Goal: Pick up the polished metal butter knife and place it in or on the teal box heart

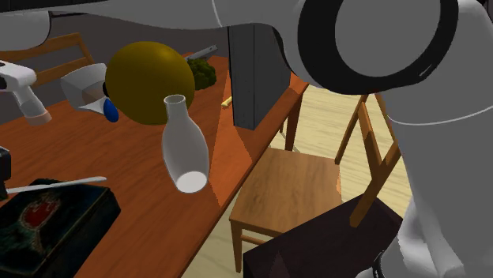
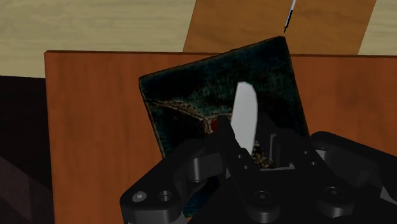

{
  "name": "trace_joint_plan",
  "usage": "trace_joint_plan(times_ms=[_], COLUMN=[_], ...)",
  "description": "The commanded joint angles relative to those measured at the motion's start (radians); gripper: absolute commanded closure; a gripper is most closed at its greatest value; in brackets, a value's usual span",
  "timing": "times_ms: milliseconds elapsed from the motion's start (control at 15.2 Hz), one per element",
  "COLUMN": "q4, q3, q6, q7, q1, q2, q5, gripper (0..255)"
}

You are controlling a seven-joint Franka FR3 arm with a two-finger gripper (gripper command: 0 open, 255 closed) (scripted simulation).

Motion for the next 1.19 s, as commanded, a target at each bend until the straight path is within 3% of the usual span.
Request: trace_joint_plan(times_ms=[0, 132, 1122], q4=[0.081, 0.197, -0.027], q3=[-0.003, -0.009, -0.013], q6=[-0.023, -0.062, 0.145], q7=[0.042, 0.080, 0.064], q1=[0.057, 0.123, 0.085], q2=[0.052, 0.121, 0.111], q5=[-0.025, -0.053, -0.048], gripper=[255, 255, 255])
